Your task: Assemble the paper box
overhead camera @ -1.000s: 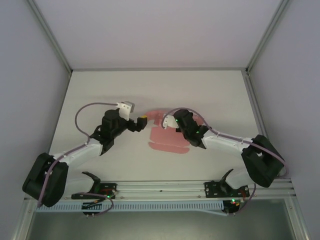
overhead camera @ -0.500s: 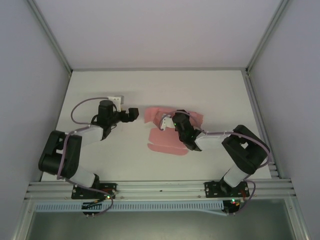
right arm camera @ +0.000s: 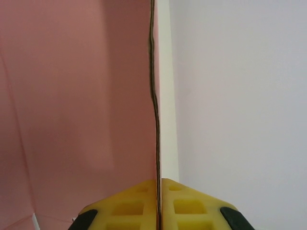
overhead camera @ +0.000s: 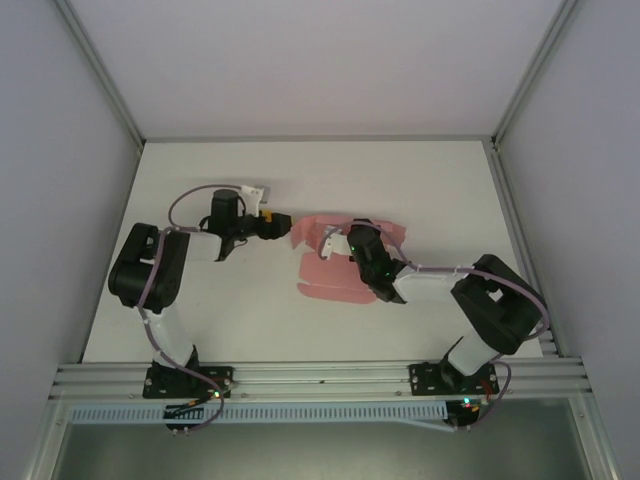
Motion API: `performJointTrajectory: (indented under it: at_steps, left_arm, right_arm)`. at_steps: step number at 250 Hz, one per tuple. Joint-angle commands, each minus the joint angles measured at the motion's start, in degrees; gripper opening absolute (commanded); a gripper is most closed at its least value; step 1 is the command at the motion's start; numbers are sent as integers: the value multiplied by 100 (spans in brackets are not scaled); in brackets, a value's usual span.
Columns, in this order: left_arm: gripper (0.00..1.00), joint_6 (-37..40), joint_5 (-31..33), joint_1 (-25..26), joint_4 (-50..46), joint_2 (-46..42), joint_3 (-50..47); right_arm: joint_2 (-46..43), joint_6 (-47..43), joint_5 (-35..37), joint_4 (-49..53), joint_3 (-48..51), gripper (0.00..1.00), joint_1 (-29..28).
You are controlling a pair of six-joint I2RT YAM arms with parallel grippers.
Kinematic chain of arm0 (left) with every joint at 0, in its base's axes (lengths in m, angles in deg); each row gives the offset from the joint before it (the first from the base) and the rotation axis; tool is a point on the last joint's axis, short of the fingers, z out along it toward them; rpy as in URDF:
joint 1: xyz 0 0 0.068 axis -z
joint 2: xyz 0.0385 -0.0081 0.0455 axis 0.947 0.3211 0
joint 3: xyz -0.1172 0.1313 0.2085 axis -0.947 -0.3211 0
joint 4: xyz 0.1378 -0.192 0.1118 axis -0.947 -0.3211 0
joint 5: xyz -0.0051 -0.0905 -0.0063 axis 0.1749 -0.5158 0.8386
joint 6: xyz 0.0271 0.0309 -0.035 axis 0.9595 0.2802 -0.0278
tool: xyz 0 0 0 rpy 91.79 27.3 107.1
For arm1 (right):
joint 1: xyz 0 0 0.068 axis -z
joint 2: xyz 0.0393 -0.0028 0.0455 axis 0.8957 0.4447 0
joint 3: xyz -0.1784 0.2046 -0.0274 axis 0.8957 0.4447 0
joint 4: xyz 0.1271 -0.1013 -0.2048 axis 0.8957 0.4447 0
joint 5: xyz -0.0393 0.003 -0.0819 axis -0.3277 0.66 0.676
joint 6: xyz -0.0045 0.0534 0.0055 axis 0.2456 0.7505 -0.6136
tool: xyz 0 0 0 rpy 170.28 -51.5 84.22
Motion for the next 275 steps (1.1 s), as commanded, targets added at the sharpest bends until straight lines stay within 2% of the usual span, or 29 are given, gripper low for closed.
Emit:
performJointTrajectory:
  at_steps: [1,22,56,111,146,174,198,242,275]
  left_arm:
    - [72,236,-962,149,705,15,-242]
    - [64,126,-1074,149,1102,-66,-565]
    - [56,292,-1094,290,1108,-137,-822]
    - [45,534,-1076,544,889,68,-587]
    - [45,673,-1078,714,759,166,-393]
    - [45,975,-724,935,339,247,-170]
    - [44,942,-618,959,293,387,-80]
    - [44,655,177,1069,781,344,-326]
    - [51,593,697,1251,1016,277,-410]
  right_arm:
    - [-103,289,-71,344,-208,9,-36]
    - [-94,405,-3,492,-261,9,-32]
    - [-68,444,-39,522,-263,9,-38]
    - [-53,537,-189,674,-266,8,-40]
    - [-84,713,-272,912,-309,8,-41]
    - [-97,760,-304,924,-277,8,-41]
    - [-131,793,-325,970,-266,8,-38]
    - [-210,950,-429,1198,-306,8,-59]
    - [-176,1027,-433,1361,-324,7,-109]
